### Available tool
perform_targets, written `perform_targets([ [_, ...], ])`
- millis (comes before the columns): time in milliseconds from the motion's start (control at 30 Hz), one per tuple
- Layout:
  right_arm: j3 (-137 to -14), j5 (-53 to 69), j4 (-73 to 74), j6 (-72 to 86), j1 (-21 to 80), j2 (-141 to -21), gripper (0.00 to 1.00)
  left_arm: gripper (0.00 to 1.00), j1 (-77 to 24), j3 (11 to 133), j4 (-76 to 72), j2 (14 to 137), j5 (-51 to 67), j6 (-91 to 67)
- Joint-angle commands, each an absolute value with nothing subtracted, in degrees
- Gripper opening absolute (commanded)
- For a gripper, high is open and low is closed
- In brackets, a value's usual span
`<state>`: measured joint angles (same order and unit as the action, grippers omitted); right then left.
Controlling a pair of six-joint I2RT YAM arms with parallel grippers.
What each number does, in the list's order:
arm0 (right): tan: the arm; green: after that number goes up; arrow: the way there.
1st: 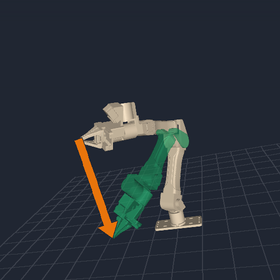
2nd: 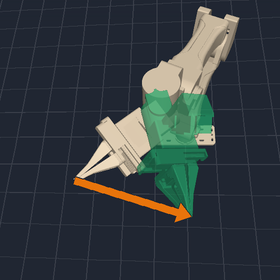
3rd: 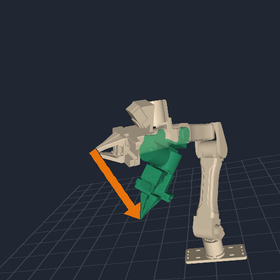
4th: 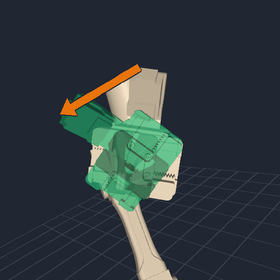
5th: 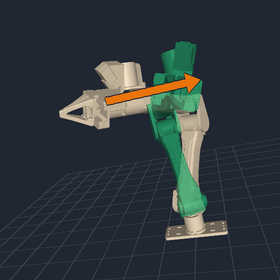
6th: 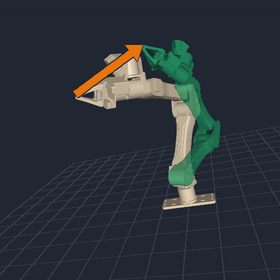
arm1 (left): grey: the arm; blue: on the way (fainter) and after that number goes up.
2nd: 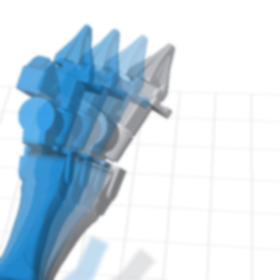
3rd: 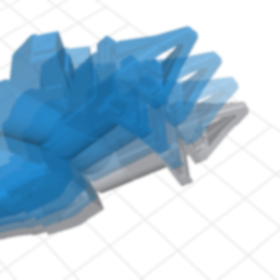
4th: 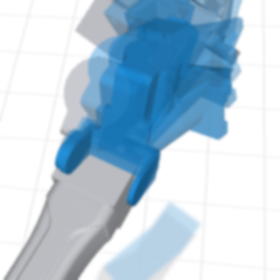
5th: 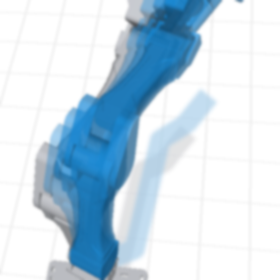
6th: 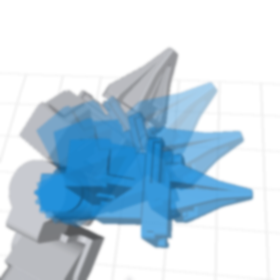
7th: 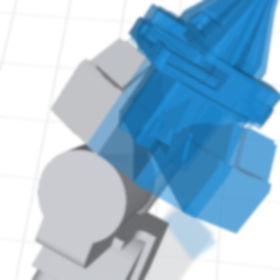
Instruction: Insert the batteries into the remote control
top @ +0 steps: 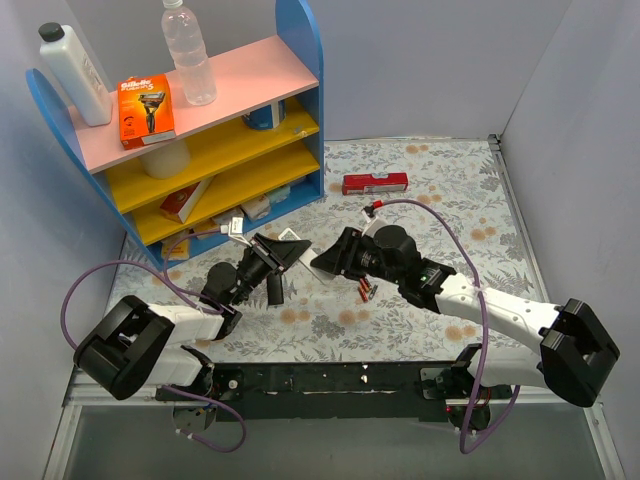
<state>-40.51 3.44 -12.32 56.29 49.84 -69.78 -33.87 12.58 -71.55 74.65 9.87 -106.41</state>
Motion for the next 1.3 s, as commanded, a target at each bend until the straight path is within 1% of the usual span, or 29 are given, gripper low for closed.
perform_targets([
  [0, -39.0, 0.3, -7.5, 57.2, 49.1, -69.3, 0.56, 0.00, -34.3, 14.5, -77.9, 73.2, 11.8, -107.8],
  [367, -38.7, 0.4, 4.0, 57.3, 49.1, -70.8, 0.55, 0.00, -34.3, 16.0, -81.4, 74.4, 13.1, -107.7],
  [500, -36.8, 0.4, 5.7, 57.5, 49.1, -70.0, 0.55, 0.00, -34.3, 16.8, -82.6, 74.4, 12.0, -107.6],
  [1100, -35.6, 0.3, 6.8, 57.0, 49.1, -70.4, 0.55, 0.00, -34.3, 17.1, -84.2, 77.0, 4.7, -107.7],
  [1200, -35.0, 0.2, 3.5, 56.8, 49.1, -69.9, 0.56, 0.00, -34.3, 17.1, -84.6, 77.7, 5.1, -108.1],
  [1267, -34.7, 0.6, -0.9, 56.8, 49.1, -68.5, 0.58, 0.00, -34.3, 16.8, -84.8, 77.9, 5.5, -108.4],
])
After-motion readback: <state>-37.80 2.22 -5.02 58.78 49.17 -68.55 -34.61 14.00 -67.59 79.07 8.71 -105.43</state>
